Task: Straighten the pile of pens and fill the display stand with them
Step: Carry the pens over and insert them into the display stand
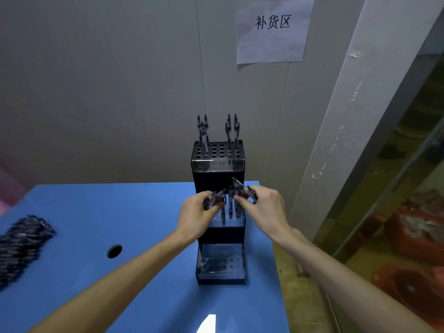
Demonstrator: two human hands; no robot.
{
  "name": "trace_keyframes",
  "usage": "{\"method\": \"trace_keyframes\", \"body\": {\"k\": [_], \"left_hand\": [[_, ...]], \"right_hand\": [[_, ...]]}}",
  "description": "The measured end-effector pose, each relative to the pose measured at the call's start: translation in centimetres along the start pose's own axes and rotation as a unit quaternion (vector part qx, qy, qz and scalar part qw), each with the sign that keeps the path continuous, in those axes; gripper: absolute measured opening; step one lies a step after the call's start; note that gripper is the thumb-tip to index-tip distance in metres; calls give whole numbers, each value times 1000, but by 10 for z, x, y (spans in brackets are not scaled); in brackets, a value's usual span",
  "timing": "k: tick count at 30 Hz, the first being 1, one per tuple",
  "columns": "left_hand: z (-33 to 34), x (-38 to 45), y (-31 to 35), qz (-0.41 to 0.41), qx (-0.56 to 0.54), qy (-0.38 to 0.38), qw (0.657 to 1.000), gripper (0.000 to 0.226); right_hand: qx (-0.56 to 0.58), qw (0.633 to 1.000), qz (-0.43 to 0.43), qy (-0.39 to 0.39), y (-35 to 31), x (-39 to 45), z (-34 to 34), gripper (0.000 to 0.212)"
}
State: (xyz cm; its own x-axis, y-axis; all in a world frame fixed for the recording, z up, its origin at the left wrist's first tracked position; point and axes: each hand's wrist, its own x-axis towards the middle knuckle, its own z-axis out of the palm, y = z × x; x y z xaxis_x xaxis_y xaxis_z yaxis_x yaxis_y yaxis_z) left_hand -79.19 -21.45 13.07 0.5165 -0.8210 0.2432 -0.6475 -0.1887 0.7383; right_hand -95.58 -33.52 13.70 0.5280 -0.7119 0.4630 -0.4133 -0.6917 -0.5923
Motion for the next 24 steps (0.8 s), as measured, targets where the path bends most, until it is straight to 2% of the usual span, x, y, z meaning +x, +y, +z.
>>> {"method": "trace_keyframes", "body": {"k": [6, 12, 17, 20, 22, 24], "left_hand": [[1, -2, -4, 27, 29, 4, 999, 10], [2, -5, -6, 19, 7, -3, 1000, 6], [2, -1, -3, 13, -19, -36, 999, 7], [4, 1, -5, -19, -69, -48, 996, 10], [0, -1, -4, -45, -105, -41, 993, 15], [-7, -5, -3, -74, -141, -22, 987, 25]], "right_hand": [[9, 1000, 14, -6, 1, 2, -3, 34], [-51, 998, 4, -42, 8, -21, 3, 52], [-54, 997, 26, -50, 11, -23, 6, 49], [-65, 994, 33, -79, 12, -24, 4, 50], [-32, 995, 45, -86, 14, -27, 2, 45], [47, 994, 71, -62, 15, -31, -2, 35]]}}
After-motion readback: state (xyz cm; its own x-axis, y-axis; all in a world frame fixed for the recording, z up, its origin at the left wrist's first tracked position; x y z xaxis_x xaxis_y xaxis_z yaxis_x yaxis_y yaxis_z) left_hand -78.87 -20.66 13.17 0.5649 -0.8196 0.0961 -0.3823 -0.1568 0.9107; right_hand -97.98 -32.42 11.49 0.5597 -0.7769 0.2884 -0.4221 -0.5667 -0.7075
